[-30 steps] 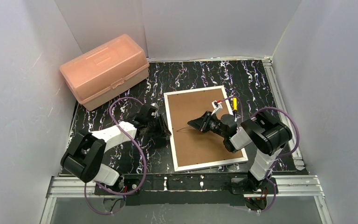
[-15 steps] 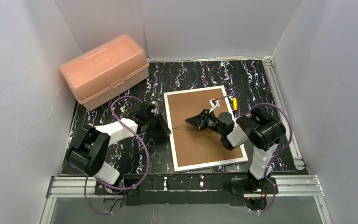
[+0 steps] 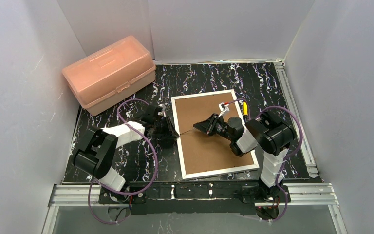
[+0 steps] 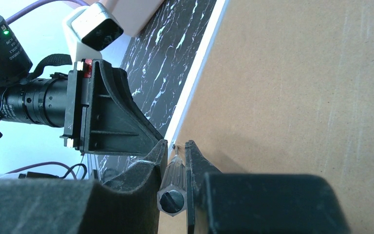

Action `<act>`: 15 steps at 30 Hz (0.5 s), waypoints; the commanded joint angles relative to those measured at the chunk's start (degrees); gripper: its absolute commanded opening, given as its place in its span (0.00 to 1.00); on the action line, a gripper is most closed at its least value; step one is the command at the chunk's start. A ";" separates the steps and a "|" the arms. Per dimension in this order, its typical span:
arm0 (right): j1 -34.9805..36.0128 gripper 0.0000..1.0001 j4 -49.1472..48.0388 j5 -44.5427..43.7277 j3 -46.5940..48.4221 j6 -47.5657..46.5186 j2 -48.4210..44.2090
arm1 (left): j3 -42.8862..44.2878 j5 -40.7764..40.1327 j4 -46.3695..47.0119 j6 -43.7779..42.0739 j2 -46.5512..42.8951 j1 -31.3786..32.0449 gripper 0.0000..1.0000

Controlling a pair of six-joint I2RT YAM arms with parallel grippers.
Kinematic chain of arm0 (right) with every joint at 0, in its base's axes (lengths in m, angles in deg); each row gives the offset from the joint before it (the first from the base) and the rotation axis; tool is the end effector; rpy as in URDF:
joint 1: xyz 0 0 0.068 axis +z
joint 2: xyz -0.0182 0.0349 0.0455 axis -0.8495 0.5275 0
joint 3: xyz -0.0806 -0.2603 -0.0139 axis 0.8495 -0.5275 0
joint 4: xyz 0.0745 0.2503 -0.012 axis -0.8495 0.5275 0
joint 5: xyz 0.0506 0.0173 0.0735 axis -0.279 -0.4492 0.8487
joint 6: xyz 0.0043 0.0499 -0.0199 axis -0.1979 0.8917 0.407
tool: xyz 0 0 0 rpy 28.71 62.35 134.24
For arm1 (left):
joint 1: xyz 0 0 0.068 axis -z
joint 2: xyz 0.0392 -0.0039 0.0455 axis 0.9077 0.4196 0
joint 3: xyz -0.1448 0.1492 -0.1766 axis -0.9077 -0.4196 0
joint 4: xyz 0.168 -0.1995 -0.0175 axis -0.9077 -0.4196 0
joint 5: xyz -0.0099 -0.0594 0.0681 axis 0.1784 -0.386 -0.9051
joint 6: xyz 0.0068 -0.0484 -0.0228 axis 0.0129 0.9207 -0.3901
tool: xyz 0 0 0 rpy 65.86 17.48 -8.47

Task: Take the photo out of the frame
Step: Release the photo frame item from the photo frame.

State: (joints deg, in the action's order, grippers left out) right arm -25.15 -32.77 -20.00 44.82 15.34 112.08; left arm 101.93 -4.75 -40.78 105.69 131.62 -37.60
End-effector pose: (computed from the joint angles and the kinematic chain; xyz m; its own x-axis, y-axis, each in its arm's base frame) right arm 0.2451 0.1734 0.1212 -0.6428 0.4570 -0.6148 -0.4694 0.3992 0.7876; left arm 0.2640 -0.1508 0.1610 -0.8971 -0.2911 -0.3324 0.0010 0.7509 -0.6604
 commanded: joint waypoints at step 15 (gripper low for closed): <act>0.34 0.01 -2.13 1.25 -0.14 -0.25 1.43 | 1.41 2.16 0.34 -0.42 0.55 -0.44 0.09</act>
State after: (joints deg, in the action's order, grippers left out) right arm -25.15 -33.07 -19.78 44.82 15.78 112.27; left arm 102.08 -3.75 -40.34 105.56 131.73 -38.38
